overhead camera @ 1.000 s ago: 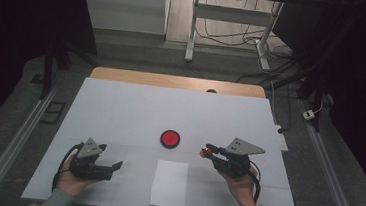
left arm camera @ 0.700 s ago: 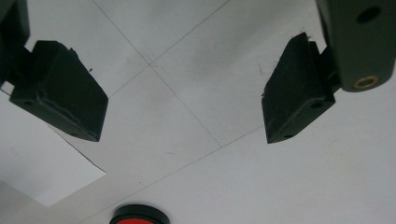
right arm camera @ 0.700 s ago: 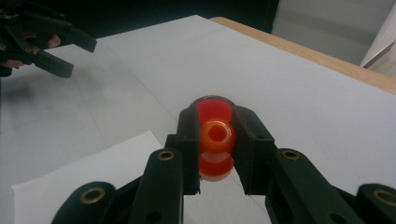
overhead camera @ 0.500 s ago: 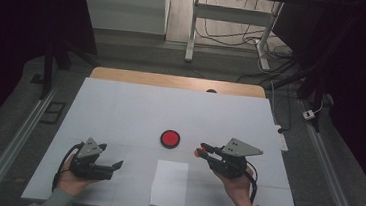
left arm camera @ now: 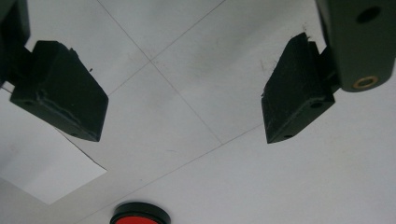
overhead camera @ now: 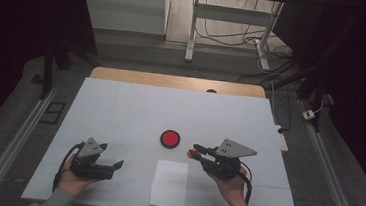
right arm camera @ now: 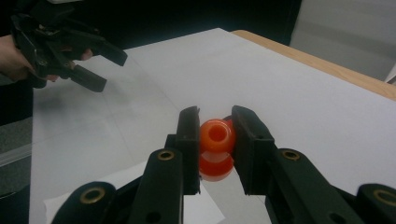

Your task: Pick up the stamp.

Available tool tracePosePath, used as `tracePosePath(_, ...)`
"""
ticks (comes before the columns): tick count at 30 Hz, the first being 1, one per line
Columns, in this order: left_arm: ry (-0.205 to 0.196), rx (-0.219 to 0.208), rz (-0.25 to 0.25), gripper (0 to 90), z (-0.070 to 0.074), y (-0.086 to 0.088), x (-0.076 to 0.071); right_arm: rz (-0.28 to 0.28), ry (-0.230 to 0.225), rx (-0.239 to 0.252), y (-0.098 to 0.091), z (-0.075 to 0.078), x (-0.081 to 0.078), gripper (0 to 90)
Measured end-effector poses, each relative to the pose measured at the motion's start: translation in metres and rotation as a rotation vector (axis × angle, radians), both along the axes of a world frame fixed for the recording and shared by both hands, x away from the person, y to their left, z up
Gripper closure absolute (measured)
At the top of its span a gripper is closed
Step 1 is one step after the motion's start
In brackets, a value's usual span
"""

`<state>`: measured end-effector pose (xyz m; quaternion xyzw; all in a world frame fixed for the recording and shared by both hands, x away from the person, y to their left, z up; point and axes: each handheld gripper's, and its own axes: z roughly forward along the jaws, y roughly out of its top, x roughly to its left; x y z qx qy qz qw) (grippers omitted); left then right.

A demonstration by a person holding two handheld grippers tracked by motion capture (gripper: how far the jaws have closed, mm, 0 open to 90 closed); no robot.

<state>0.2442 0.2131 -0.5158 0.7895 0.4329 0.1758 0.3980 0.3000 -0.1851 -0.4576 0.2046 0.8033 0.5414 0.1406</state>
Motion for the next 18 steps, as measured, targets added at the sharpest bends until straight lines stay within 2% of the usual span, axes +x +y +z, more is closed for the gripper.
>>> tracePosePath(18, -0.001, 0.002, -0.004, 15.4, 0.0, 0.0, 0.0, 0.076, 0.016, -0.009, 0.029, -0.007, -0.002, 72.2)
